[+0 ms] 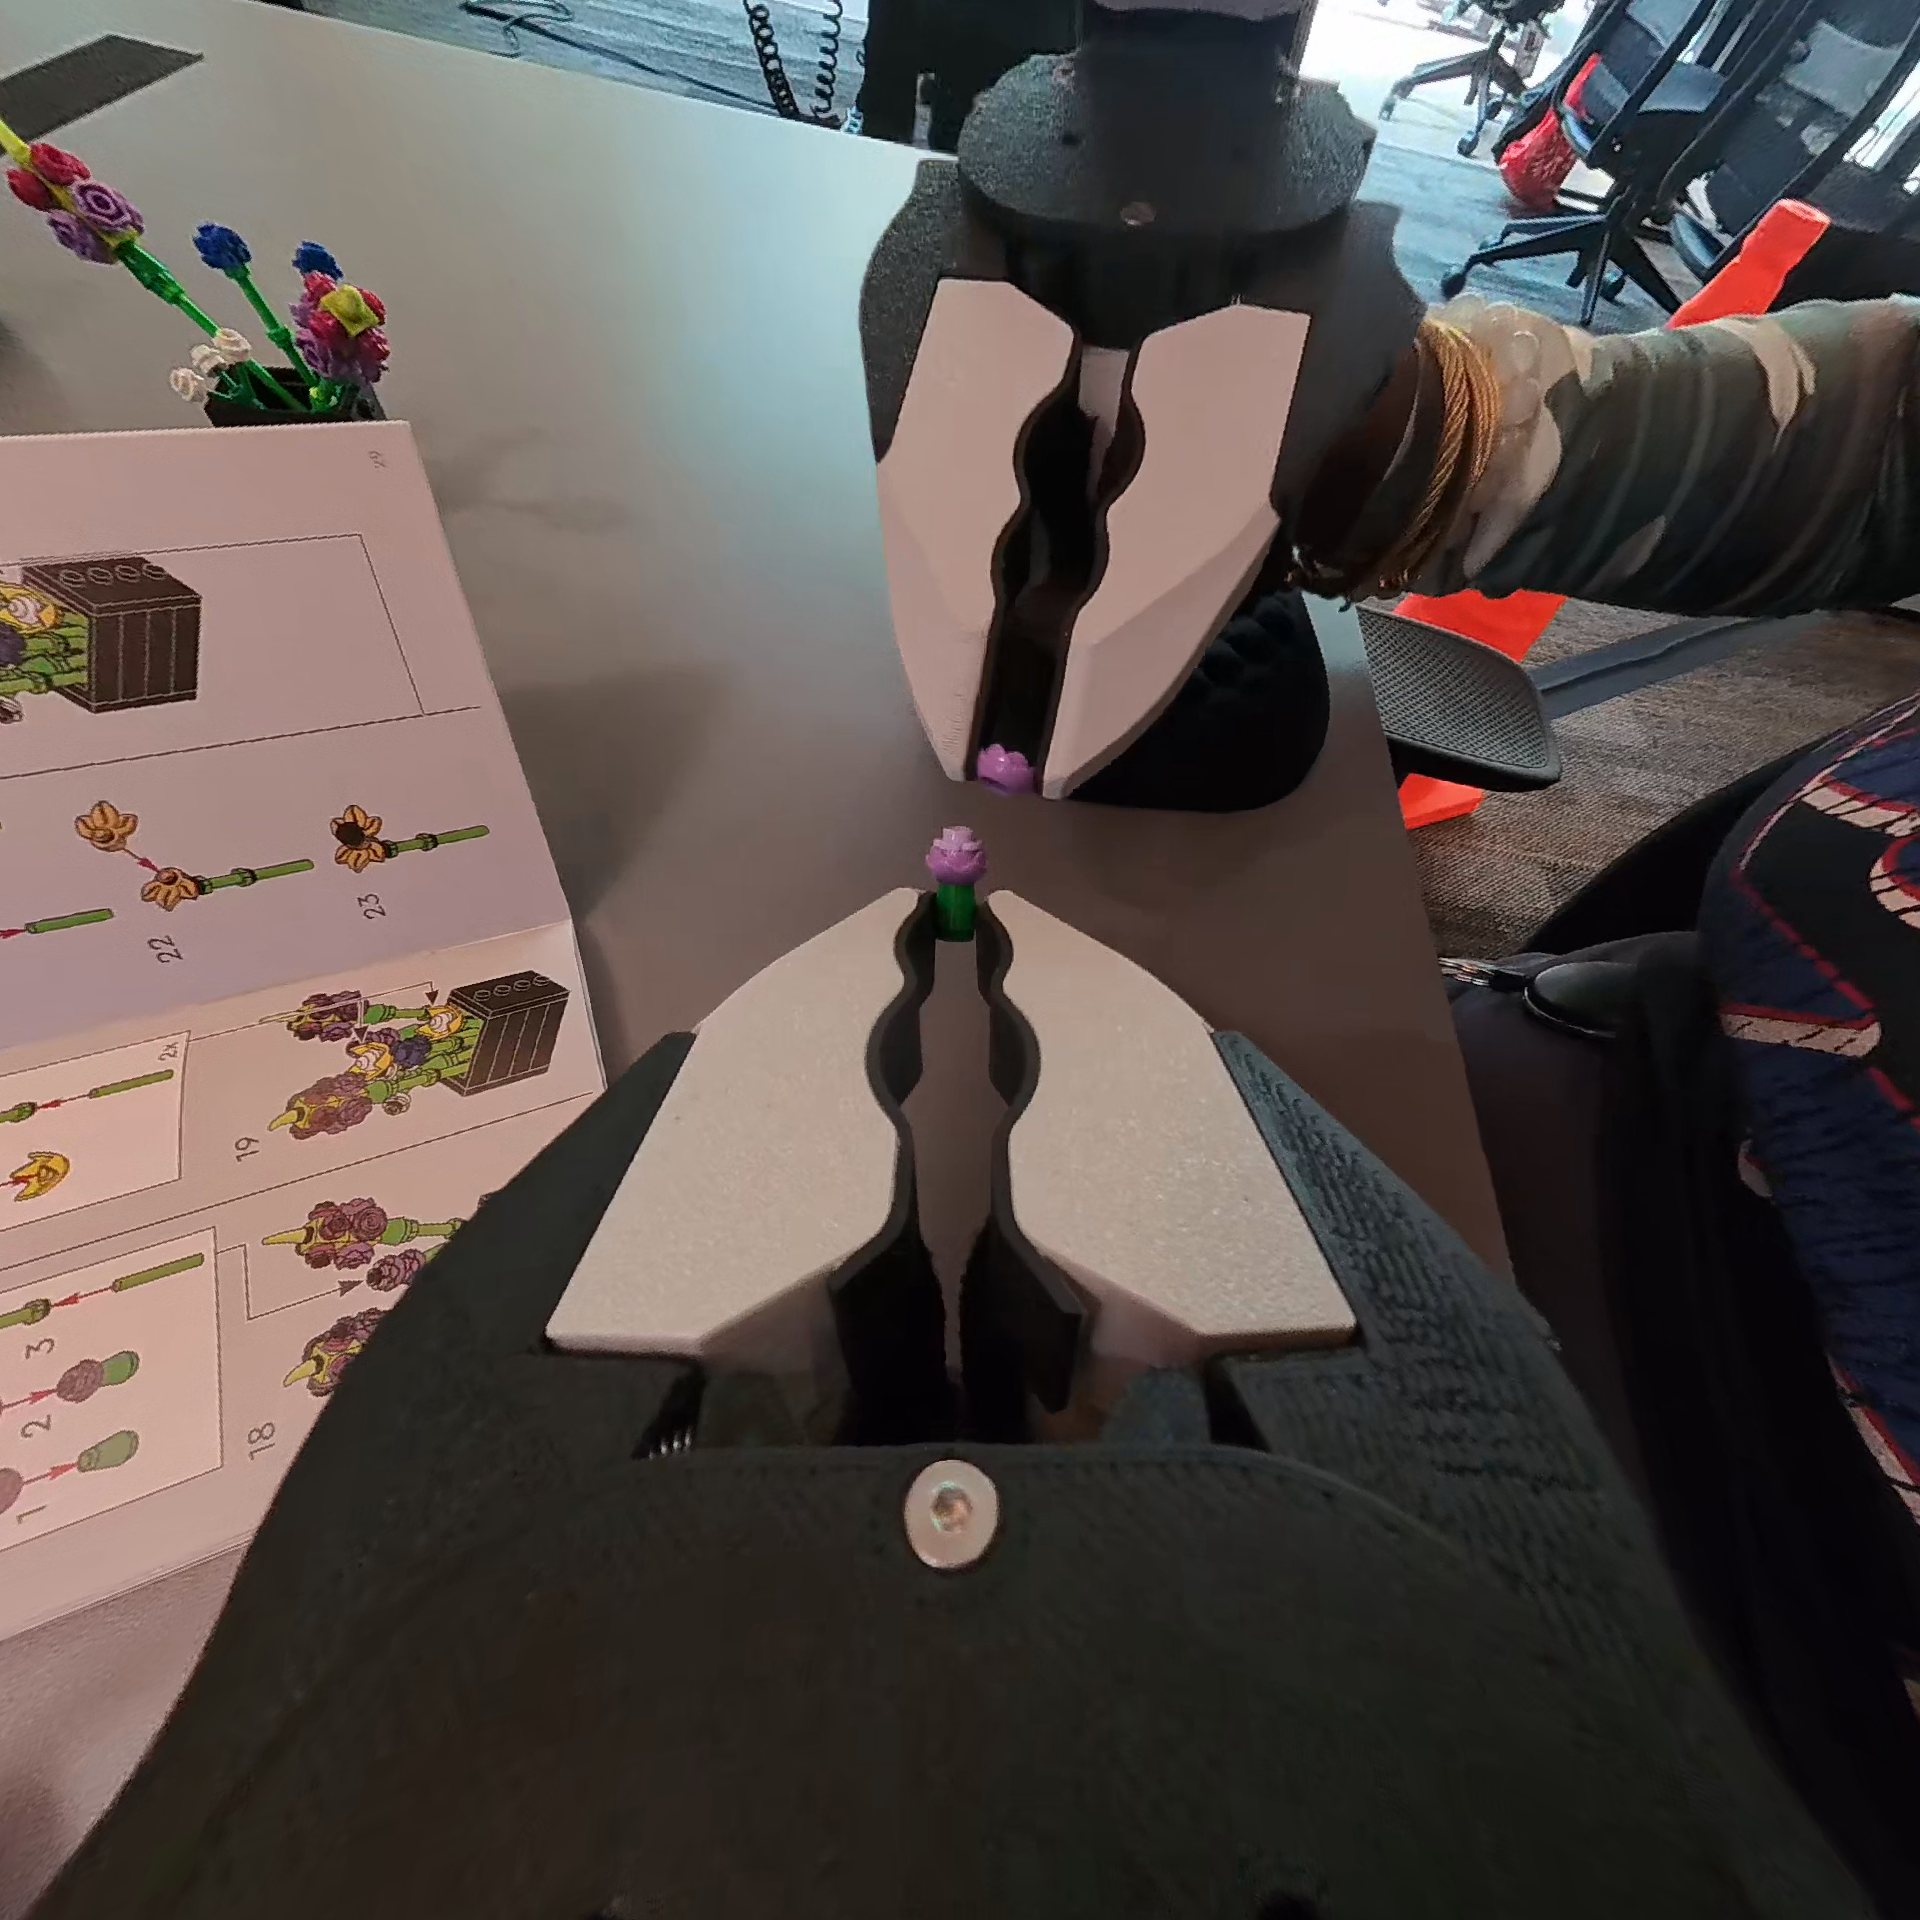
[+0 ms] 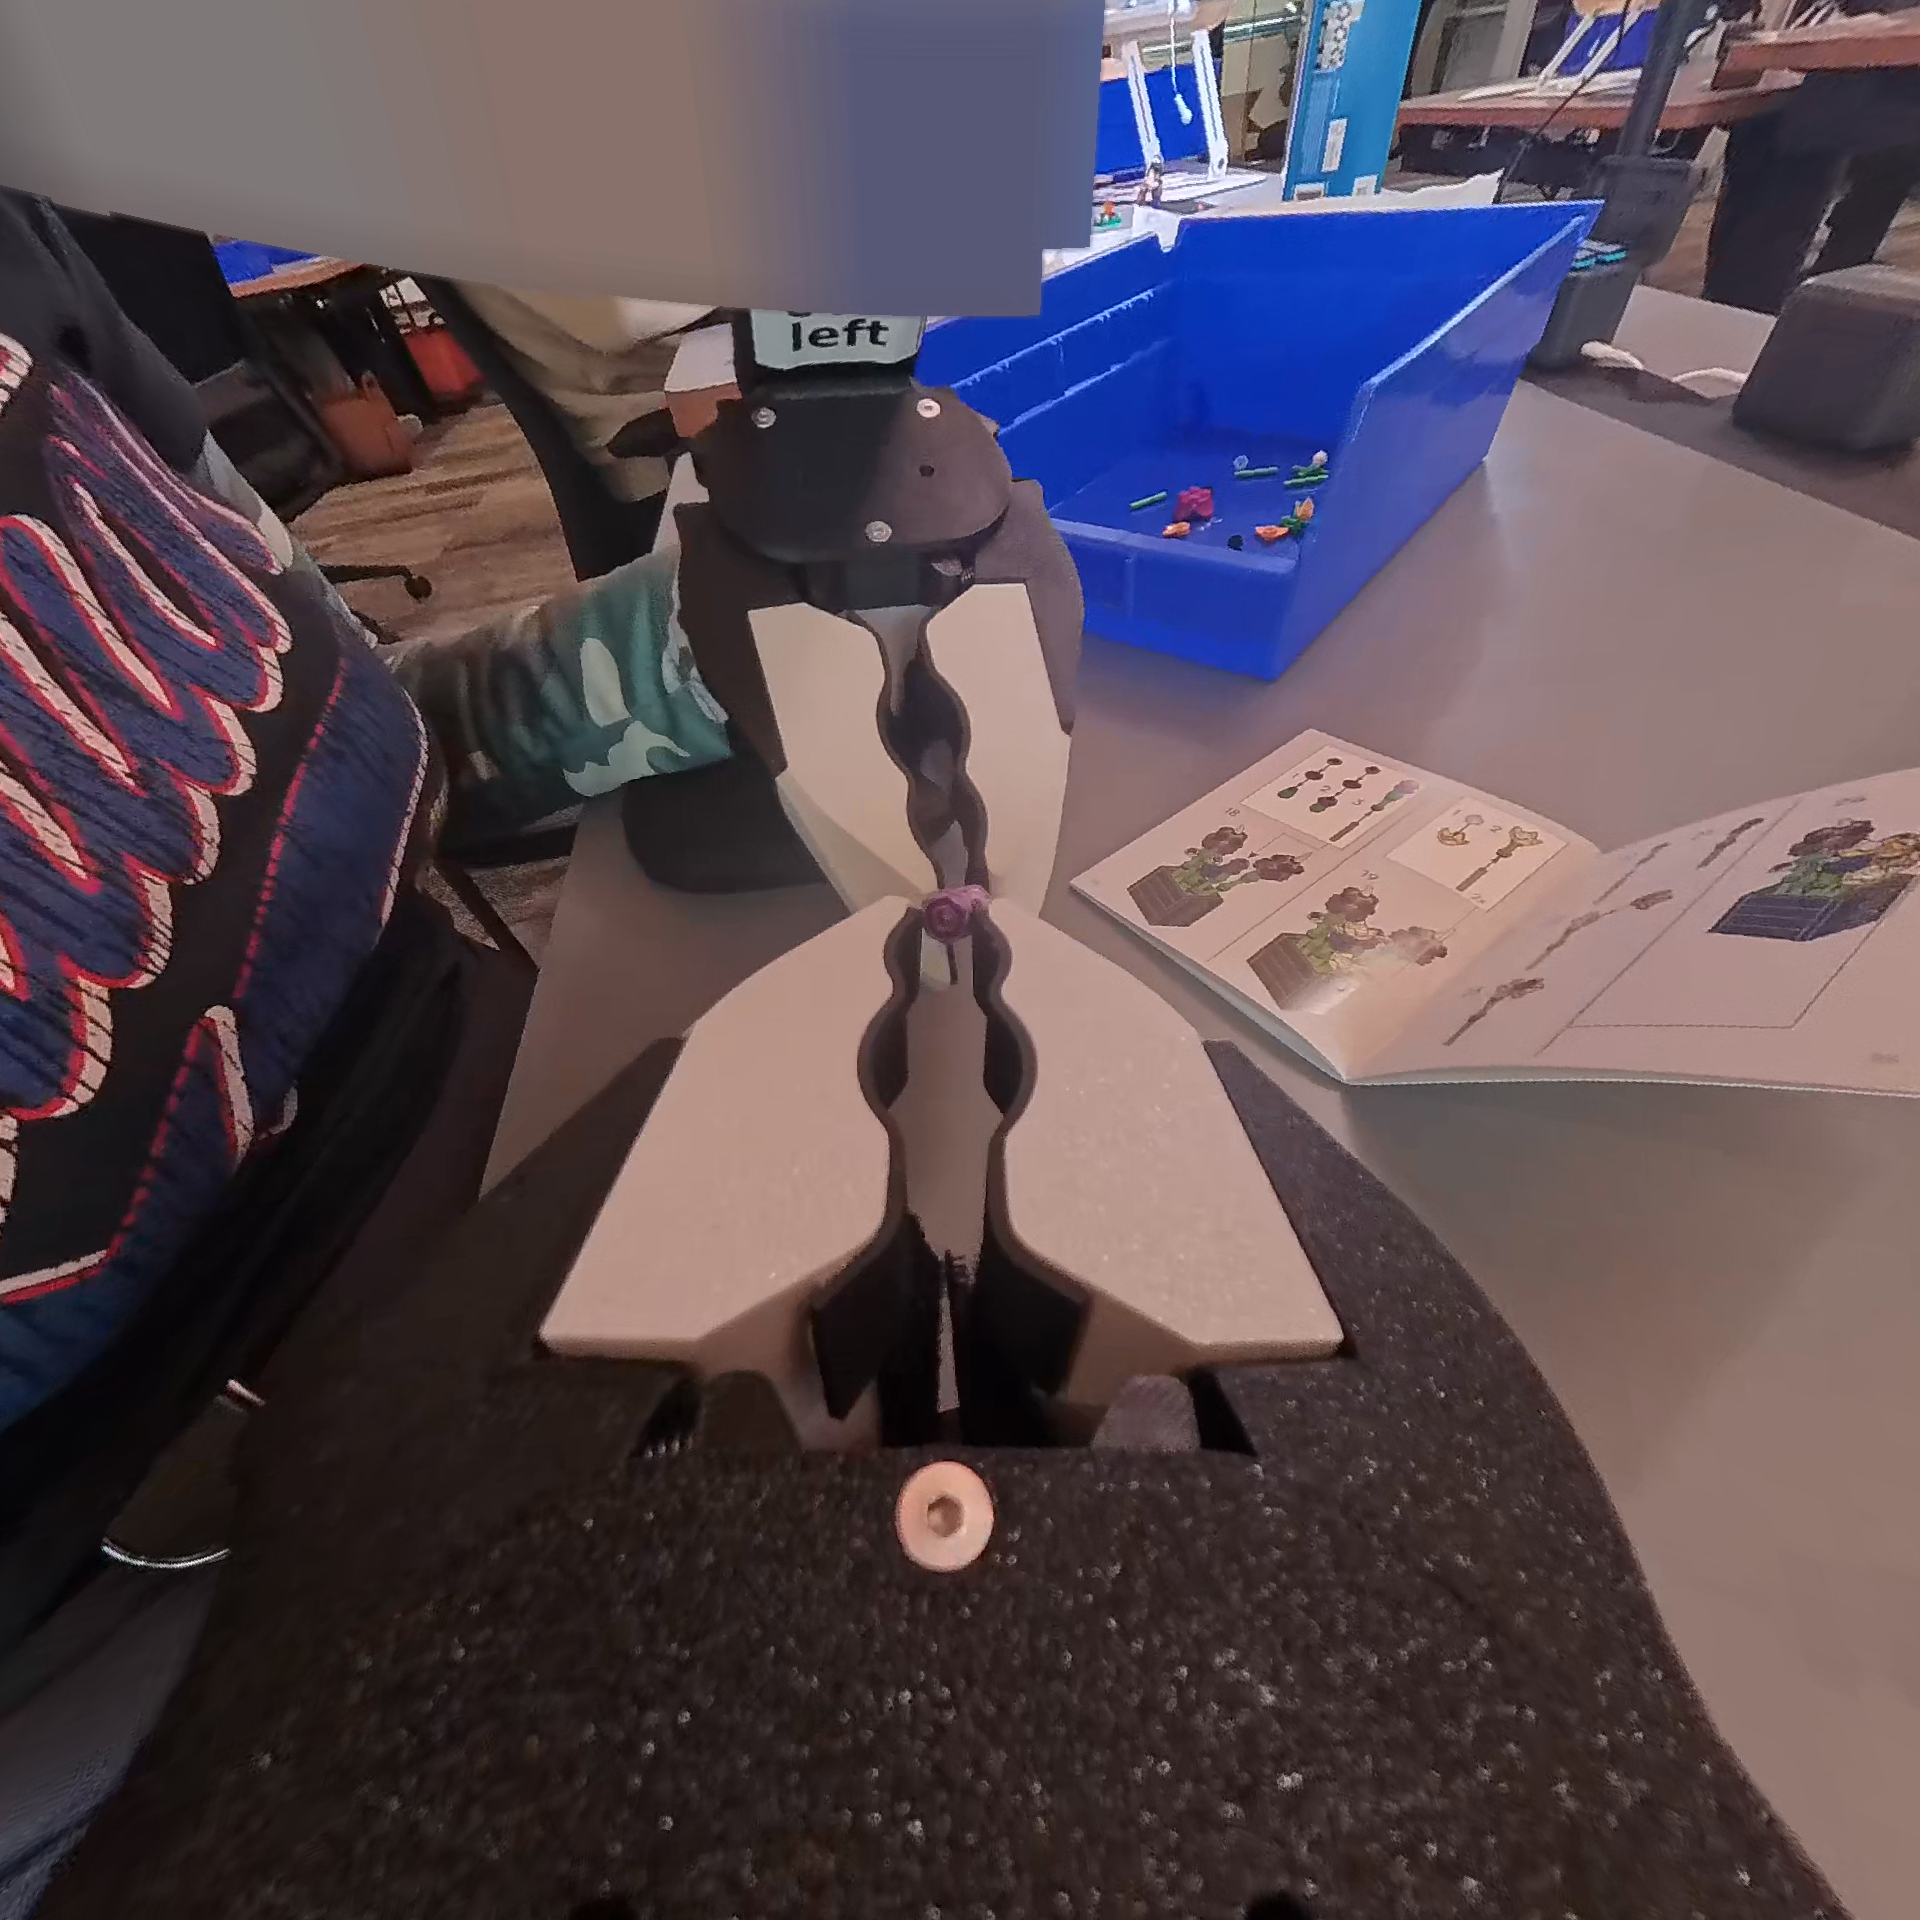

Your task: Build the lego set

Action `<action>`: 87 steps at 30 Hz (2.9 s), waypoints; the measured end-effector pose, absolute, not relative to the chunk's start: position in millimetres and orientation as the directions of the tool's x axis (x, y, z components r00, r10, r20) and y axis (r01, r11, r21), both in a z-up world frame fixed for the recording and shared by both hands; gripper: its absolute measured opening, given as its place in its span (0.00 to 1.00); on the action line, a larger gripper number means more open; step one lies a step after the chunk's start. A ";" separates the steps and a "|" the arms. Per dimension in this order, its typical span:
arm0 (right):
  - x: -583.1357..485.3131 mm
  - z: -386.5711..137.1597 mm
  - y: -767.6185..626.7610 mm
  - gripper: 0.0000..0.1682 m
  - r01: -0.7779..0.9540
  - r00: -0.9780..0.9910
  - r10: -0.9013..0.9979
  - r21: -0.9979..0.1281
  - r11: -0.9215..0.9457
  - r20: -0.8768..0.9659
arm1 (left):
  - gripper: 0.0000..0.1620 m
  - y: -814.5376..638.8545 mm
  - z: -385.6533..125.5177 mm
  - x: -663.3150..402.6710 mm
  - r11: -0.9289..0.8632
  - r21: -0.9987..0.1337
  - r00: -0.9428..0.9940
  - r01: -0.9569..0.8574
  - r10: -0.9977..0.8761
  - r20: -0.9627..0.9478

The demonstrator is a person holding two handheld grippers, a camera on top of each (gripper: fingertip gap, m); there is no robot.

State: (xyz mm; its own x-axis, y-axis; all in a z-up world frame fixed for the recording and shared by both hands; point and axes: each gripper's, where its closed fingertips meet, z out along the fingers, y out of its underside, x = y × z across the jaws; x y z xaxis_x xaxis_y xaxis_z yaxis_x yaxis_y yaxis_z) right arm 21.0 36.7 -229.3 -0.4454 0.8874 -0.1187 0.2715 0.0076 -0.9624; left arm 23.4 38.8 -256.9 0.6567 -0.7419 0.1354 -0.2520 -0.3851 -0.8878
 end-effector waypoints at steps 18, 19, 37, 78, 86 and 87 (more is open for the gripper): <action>30.3 -245.8 30.4 0.05 0.401 -0.459 0.880 -0.912 0.080 -0.125 | 0.04 31.7 -272.7 32.8 -0.351 -0.837 0.621 -0.419 -0.783 0.018; 32.6 -245.6 28.8 0.05 0.410 -0.465 0.871 -0.910 0.054 -0.157 | 0.04 29.5 -275.4 34.7 -0.338 -0.827 0.606 -0.449 -0.795 -0.003; 32.2 -247.1 21.6 0.05 0.468 -0.457 0.822 -0.878 -0.103 -0.340 | 0.04 22.9 -269.1 38.1 -0.319 -0.854 0.552 -0.412 -0.832 0.044; 41.4 -286.2 9.3 0.05 0.776 -0.406 0.726 -0.629 -0.046 -0.555 | 0.04 17.1 -297.3 38.7 -0.422 -0.731 0.517 -0.537 -0.849 0.110; 45.9 -278.1 14.5 0.05 0.737 -0.432 0.710 -0.672 -0.078 -0.557 | 0.04 15.1 -300.0 39.9 -0.430 -0.717 0.503 -0.549 -0.855 0.128; 45.8 -278.4 13.8 0.05 0.735 -0.440 0.708 -0.674 -0.069 -0.552 | 0.04 14.9 -299.8 40.1 -0.428 -0.718 0.501 -0.549 -0.856 0.128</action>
State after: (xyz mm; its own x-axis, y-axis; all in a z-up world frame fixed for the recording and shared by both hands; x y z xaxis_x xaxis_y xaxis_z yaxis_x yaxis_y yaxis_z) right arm 45.8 13.8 -278.4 -0.4399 0.7083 -0.5522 0.7351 -0.0693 -0.6744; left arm 40.1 14.9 -299.8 0.5008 -0.8561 0.1281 -0.5486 -0.4283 -0.7180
